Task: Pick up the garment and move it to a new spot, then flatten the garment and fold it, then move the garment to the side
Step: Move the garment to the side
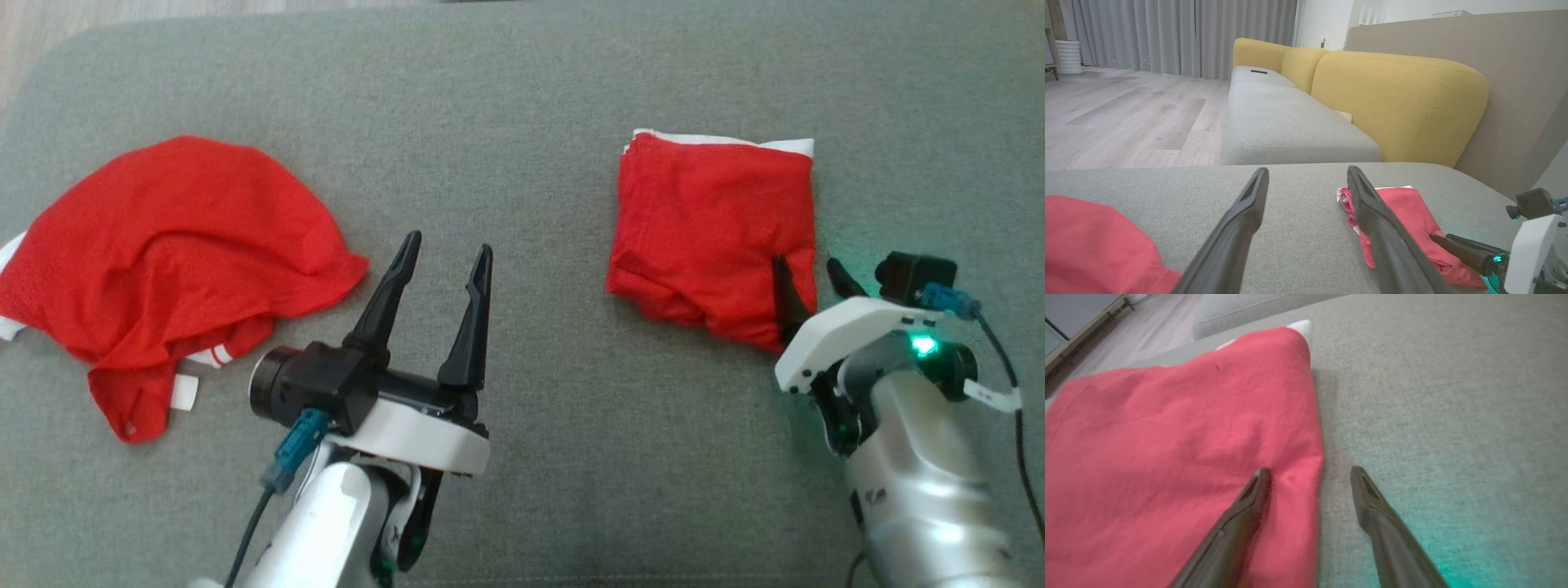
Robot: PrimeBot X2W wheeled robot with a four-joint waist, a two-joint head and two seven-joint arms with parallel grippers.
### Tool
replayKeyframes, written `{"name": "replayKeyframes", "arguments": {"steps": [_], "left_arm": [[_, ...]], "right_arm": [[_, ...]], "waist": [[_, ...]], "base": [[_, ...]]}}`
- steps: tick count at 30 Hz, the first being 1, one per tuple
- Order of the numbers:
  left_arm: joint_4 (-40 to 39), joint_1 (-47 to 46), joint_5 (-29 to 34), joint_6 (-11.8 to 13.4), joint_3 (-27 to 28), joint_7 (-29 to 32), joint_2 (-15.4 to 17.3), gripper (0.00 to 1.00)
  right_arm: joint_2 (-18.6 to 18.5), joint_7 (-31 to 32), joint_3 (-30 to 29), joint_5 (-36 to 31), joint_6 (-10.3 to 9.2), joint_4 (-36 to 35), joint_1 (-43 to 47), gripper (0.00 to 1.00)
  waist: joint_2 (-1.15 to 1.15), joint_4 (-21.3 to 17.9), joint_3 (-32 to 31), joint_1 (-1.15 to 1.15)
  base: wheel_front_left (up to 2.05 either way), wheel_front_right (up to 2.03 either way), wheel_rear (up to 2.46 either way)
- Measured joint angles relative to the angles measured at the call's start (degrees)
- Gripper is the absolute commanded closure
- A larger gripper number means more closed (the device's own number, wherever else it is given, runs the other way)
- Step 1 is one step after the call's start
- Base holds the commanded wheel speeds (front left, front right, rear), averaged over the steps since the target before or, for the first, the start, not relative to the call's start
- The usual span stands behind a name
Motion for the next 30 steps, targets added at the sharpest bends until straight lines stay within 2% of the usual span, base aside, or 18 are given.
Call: {"name": "replayKeyframes", "arguments": {"steps": [4,5,6,7,10,14,17,22,23,30], "left_arm": [[0.02,-0.60,0.02,-0.01,0.05,0.00,0.00,0.00],[0.03,-0.62,0.09,-0.01,0.05,0.00,0.00,0.00],[0.03,-0.65,0.10,-0.01,0.05,0.00,0.00,0.00],[0.05,-0.68,0.10,-0.01,0.08,0.00,0.00,0.00],[0.07,-0.76,0.12,-0.01,0.29,0.00,0.00,0.00],[0.10,-0.76,0.58,-0.02,0.76,0.00,0.00,0.00],[0.08,-0.75,0.58,-0.05,1.03,0.00,0.00,0.00],[-0.03,-0.77,0.54,-0.07,0.98,0.00,0.00,0.00],[-0.11,-0.93,0.53,-0.04,0.82,0.00,0.00,0.00],[-0.66,-1.72,-0.08,-0.01,0.15,0.00,-0.01,0.00]], "right_arm": [[-0.68,-0.71,1.41,2.40,0.00,4.27,-3.31,0.00],[-0.83,-0.74,2.36,3.02,0.00,5.21,-4.12,0.11],[-1.03,-0.78,3.20,3.49,0.00,5.94,-4.78,0.69],[-1.16,-1.15,4.07,3.71,0.00,6.68,-5.38,1.00],[-1.03,-3.08,6.11,1.58,0.00,8.38,-6.42,1.00],[-0.98,-4.65,6.39,-5.20,0.01,9.61,-7.14,1.00],[-2.83,-4.70,7.15,-9.12,0.01,9.71,-7.58,1.00],[-12.01,-4.17,8.45,-13.14,0.01,9.51,-7.65,1.00],[-15.53,-3.77,9.98,-14.04,0.01,9.34,-7.91,1.00],[-26.73,-2.14,14.11,-15.25,0.01,9.69,-10.24,1.00]], "waist": [[0.00,0.38,0.80,0.00],[0.00,0.40,0.90,0.00],[0.00,0.37,0.98,0.00],[0.00,0.28,1.02,0.00],[0.00,-0.30,0.96,0.00],[0.00,-1.50,0.54,0.00],[0.00,-2.42,0.37,0.00],[0.00,-3.27,0.73,0.00],[0.00,-3.38,1.11,0.00],[0.00,-2.75,2.74,0.00]], "base": [[0.00,0.00,0.00],[0.00,0.00,0.00],[0.00,0.00,0.00],[0.00,0.00,0.00],[0.00,0.00,0.00],[0.00,0.00,0.00],[0.00,0.00,0.00],[0.00,0.00,0.00],[0.00,0.00,0.00],[0.00,0.00,0.00]]}}
